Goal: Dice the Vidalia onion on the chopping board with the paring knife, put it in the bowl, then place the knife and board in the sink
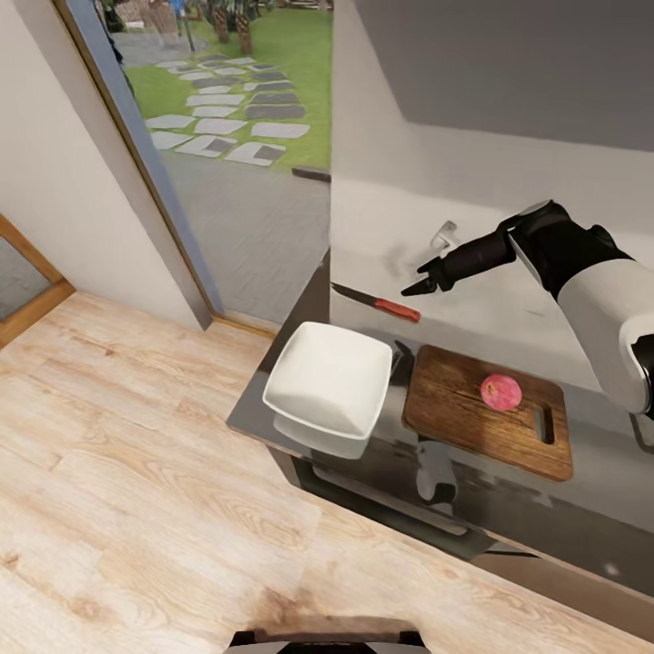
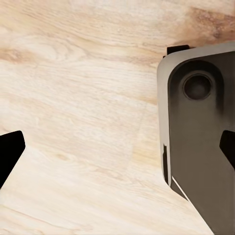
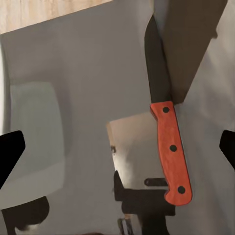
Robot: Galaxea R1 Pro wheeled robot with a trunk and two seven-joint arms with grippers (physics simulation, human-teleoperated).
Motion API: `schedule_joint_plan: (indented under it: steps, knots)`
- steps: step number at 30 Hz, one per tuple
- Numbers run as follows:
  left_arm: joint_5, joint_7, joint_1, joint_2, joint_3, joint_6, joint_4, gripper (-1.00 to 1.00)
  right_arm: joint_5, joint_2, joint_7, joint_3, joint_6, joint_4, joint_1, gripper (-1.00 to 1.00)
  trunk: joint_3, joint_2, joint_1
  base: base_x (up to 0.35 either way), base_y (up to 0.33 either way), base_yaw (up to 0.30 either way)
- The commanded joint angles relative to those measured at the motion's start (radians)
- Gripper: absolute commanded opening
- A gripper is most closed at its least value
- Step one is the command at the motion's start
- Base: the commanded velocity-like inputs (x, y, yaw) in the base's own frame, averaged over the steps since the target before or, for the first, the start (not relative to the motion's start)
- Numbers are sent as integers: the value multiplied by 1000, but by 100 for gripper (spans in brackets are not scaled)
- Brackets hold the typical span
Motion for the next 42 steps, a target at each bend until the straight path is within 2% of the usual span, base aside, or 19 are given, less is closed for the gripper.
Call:
schedule_joint_plan:
  steps: [1, 10, 26, 42]
  knots:
    - [-2, 5, -1, -1, -6, -3, 3, 100, 5, 0, 5, -3, 5, 0, 0, 100, -1, -2, 1, 16, 12, 0]
    - [-2, 5, -1, -1, -6, -3, 3, 100, 6, -2, 6, -3, -5, 26, 0, 100, -3, -2, 1, 3, 2, 0]
    - [-2, 4, -1, -2, -6, -3, 3, 100, 7, -6, 5, -3, -7, 31, 0, 100, -27, -2, 1, 16, 0, 0]
    - [-2, 5, 0, -2, -6, -3, 2, 100, 7, -9, 4, -3, -8, 31, 1, 100, -28, -2, 1, 55, 0, 0]
